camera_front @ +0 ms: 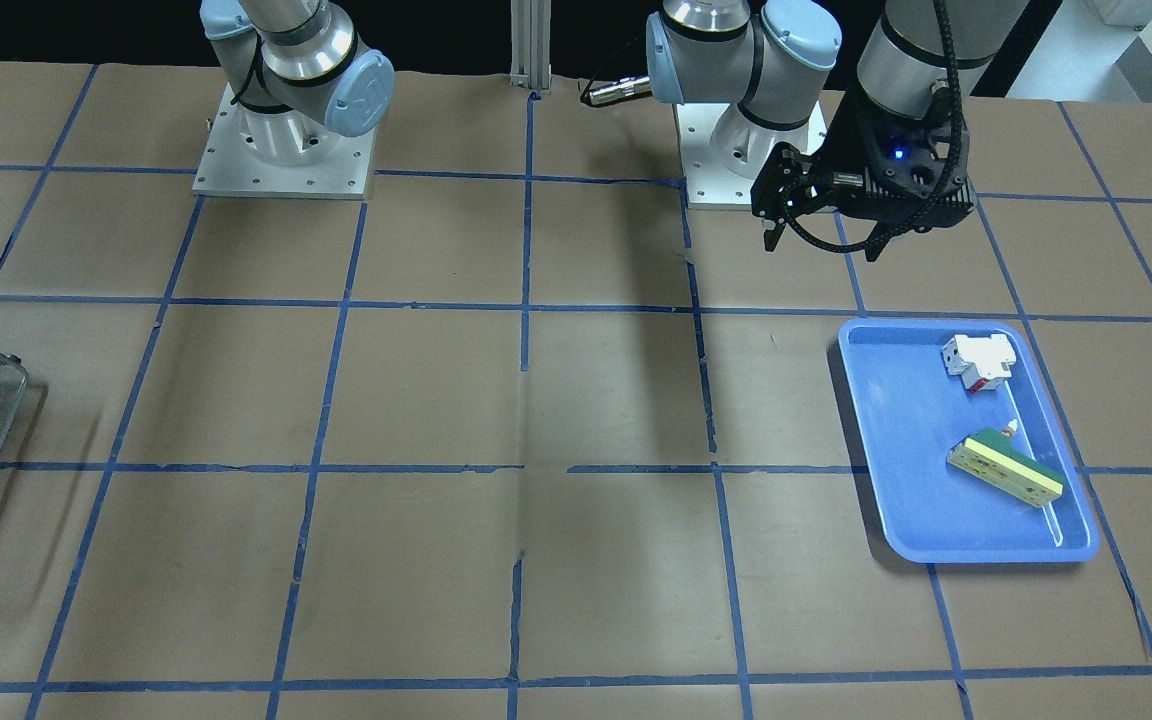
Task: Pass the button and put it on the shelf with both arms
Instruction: 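Lower the button into the wire mesh basket and open the right gripper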
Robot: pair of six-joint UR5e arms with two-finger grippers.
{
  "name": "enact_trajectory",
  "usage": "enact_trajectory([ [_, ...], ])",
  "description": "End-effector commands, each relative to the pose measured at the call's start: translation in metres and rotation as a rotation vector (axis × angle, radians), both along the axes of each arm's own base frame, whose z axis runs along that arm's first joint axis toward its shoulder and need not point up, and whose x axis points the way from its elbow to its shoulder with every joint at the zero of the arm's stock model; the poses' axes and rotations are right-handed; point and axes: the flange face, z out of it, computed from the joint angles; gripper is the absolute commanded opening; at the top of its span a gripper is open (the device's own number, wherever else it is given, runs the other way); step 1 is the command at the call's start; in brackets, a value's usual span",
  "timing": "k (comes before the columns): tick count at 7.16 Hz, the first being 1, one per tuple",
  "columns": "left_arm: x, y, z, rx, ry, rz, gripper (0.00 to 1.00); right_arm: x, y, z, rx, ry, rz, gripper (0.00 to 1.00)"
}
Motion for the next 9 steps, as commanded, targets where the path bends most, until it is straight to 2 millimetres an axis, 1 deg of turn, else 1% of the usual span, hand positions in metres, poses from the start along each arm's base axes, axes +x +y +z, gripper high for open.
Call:
enact_trajectory([
  [1, 0.000, -0.001, 0.000, -0.003, 0.001, 0.000, 1.00, -0.003, -0.003, -0.005, 0.003, 0.010, 0.001, 0.03],
  [2, -0.001, -0.001, 0.000, -0.003, 0.003, 0.000, 1.00, -0.005, -0.001, -0.006, 0.020, 0.029, 0.001, 0.32],
  [3, -0.001, -0.001, 0.000, -0.003, 0.003, 0.000, 1.00, -0.005, -0.001, -0.006, 0.022, 0.030, 0.001, 0.67],
  [4, -0.001, -0.001, 0.000, -0.003, 0.003, 0.000, 1.00, -0.005, -0.001, -0.007, 0.025, 0.028, 0.002, 0.88],
  [6, -0.001, -0.001, -0.001, -0.003, 0.003, 0.000, 1.00, -0.003, 0.001, -0.003, 0.026, 0.030, 0.004, 0.94],
  [7, -0.001, -0.002, -0.001, -0.001, 0.003, 0.000, 1.00, -0.001, 0.004, 0.008, 0.016, 0.036, 0.002, 0.94],
  [8, 0.000, -0.003, -0.002, 0.000, 0.003, 0.000, 1.00, 0.008, 0.016, 0.027, 0.006, 0.037, -0.013, 0.94],
  [9, -0.001, -0.006, -0.003, 0.000, 0.005, 0.003, 1.00, 0.026, 0.033, 0.047, 0.007, 0.011, -0.131, 1.00],
])
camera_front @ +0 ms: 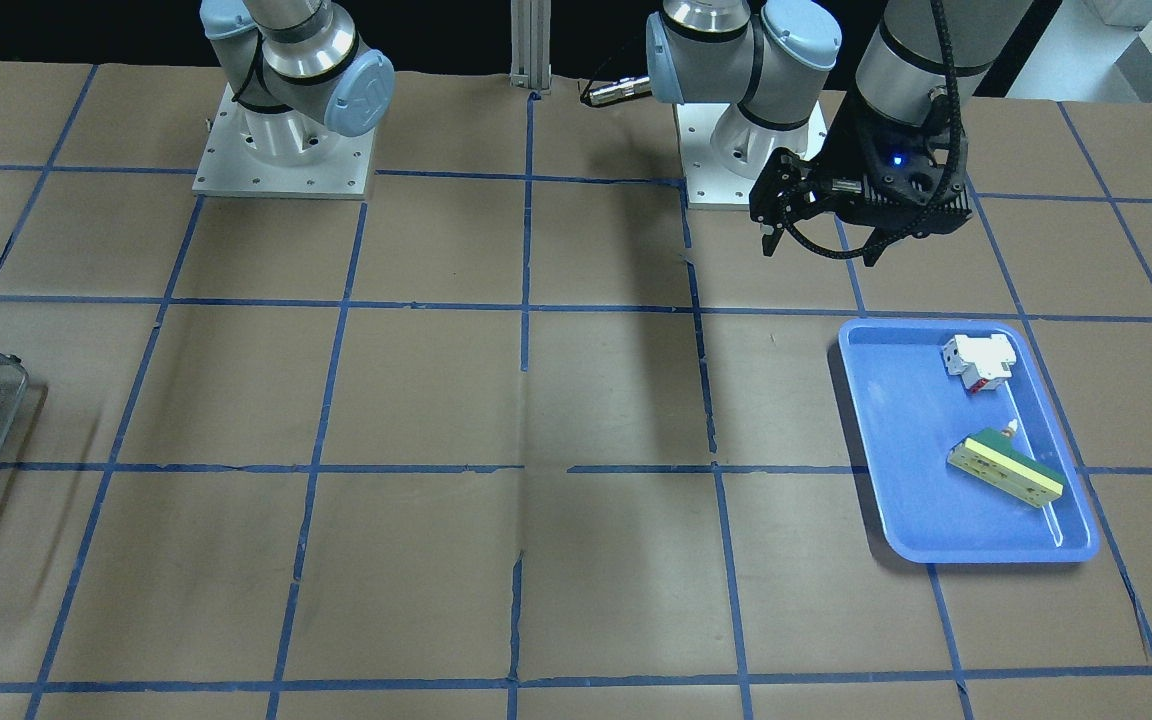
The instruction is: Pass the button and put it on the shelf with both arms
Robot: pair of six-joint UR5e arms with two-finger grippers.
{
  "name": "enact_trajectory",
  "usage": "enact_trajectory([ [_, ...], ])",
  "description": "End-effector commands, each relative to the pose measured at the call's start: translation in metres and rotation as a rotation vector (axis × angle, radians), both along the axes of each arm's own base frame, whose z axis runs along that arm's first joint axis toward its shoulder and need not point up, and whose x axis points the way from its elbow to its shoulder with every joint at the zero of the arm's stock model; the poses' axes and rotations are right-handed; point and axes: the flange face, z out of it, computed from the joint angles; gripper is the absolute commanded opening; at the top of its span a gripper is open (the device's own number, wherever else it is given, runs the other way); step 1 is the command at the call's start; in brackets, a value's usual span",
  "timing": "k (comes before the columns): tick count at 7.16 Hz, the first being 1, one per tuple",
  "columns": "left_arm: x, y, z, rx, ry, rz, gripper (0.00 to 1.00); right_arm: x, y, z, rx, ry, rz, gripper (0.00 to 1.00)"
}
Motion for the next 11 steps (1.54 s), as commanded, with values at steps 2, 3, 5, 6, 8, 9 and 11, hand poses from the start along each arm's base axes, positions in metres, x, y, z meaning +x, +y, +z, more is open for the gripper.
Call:
enact_trajectory([
  [2, -0.005, -0.010, -0.001, 0.003, 0.003, 0.009, 1.00, 0.070, 0.045, 0.058, -0.034, -0.174, -0.397, 1.00],
  [3, -0.009, -0.009, -0.001, 0.003, 0.002, -0.001, 1.00, 0.119, 0.052, 0.077, -0.062, -0.162, -0.470, 1.00],
  [5, -0.010, -0.009, -0.001, 0.003, 0.002, -0.002, 1.00, 0.239, 0.085, 0.089, -0.106, -0.137, -0.712, 1.00],
  [6, -0.010, -0.009, -0.001, 0.003, 0.002, -0.002, 1.00, 0.288, 0.105, 0.088, -0.113, -0.138, -0.852, 1.00],
  [8, -0.010, -0.009, -0.001, 0.003, 0.003, -0.004, 1.00, 0.356, 0.127, 0.090, -0.129, -0.125, -1.036, 1.00],
  [9, -0.010, -0.009, -0.001, 0.003, 0.003, -0.004, 1.00, 0.374, 0.137, 0.090, -0.119, -0.117, -1.064, 1.00],
  [11, -0.010, -0.009, -0.001, 0.001, 0.003, -0.005, 1.00, 0.385, 0.154, 0.101, -0.099, -0.106, -1.043, 1.00],
])
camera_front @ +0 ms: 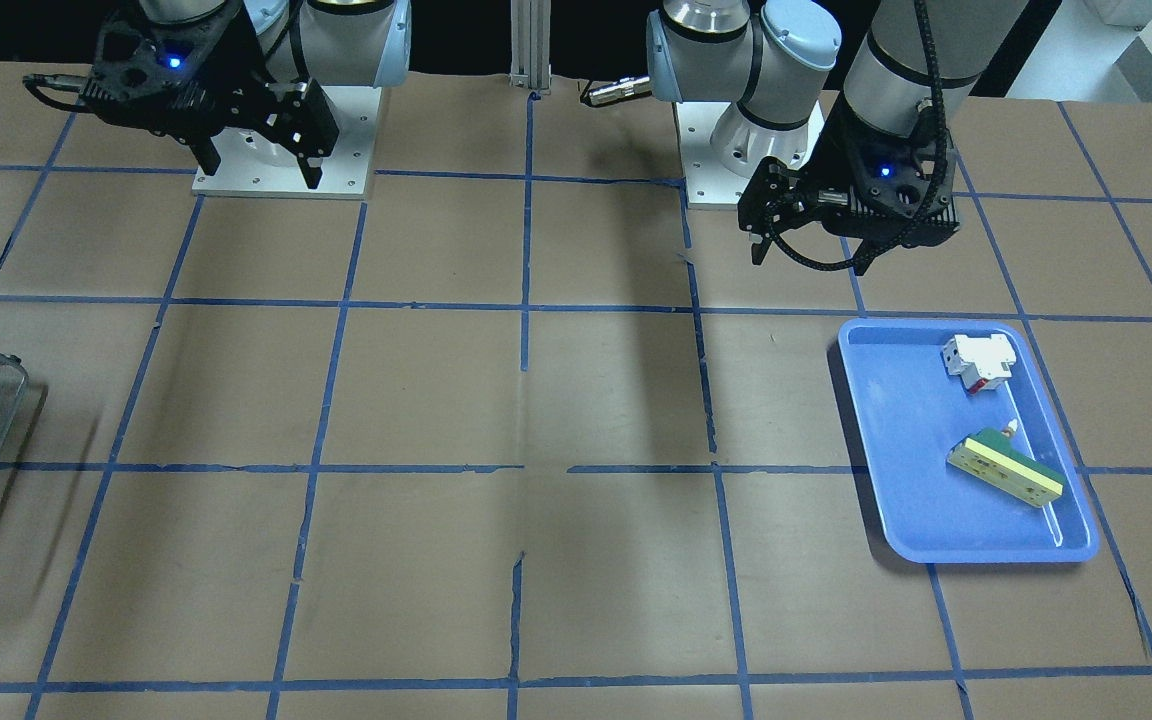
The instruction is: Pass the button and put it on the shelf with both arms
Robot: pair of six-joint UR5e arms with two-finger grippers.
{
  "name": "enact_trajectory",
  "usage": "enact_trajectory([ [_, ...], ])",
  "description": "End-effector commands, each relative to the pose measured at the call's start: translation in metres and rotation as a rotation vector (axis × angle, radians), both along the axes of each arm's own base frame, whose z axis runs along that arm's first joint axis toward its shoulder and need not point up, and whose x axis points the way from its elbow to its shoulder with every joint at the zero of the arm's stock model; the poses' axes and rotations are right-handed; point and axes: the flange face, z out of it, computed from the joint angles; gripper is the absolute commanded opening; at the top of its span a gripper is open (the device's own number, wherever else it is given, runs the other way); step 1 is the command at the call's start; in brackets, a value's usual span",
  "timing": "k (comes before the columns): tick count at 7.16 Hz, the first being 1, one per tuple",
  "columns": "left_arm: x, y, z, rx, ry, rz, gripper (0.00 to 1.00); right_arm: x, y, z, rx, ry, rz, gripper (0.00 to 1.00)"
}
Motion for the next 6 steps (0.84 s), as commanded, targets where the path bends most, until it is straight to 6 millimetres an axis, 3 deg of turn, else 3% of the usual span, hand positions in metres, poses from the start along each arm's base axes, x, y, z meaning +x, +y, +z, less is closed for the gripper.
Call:
enact_trajectory([
  [1, 0.000, 0.000, 0.000, 0.000, 0.000, -0.001, 1.00, 0.008, 0.009, 0.005, 0.020, -0.005, -0.001, 1.00],
  [4, 0.000, 0.000, 0.001, -0.001, 0.000, -0.001, 1.00, -0.017, -0.007, 0.000, 0.034, 0.001, -0.049, 1.00],
  [6, 0.000, 0.000, 0.001, -0.001, 0.000, -0.002, 1.00, -0.023, -0.009, 0.000, 0.034, 0.004, -0.061, 1.00],
])
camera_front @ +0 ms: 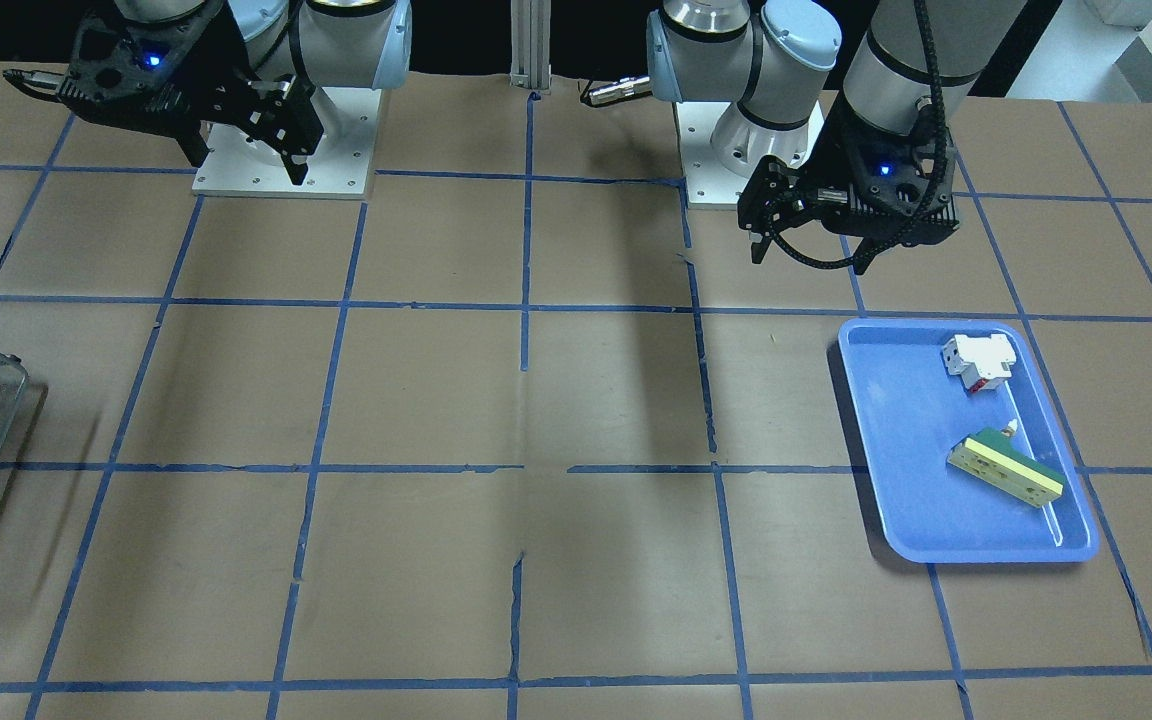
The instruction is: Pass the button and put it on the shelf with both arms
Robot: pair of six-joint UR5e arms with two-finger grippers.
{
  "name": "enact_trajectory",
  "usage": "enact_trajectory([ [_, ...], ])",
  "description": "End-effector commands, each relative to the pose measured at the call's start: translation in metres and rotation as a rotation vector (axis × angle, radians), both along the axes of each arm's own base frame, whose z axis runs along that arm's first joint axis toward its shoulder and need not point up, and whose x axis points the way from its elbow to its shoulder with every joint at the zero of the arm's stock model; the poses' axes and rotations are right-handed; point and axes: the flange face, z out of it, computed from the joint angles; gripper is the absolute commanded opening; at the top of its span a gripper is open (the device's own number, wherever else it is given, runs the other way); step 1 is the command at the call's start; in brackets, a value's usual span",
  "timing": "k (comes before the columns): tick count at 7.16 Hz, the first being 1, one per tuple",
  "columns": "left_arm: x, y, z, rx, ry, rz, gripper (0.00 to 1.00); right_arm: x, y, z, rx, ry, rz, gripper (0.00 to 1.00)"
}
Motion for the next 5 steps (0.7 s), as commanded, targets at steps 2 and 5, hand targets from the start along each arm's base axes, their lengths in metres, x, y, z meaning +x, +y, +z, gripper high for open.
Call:
enact_trajectory([
  [2, 0.0000, 0.0000, 0.0000, 0.000, 0.000, -0.001, 1.00, -0.0038, -0.0008, -0.0016, 0.004, 0.002, -0.008, 1.00],
  [5, -0.0006, 0.0002, 0.0000, 0.000, -0.002, -0.004, 1.00, -0.0038, -0.0007, -0.0059, 0.013, 0.002, -0.009, 1.00],
])
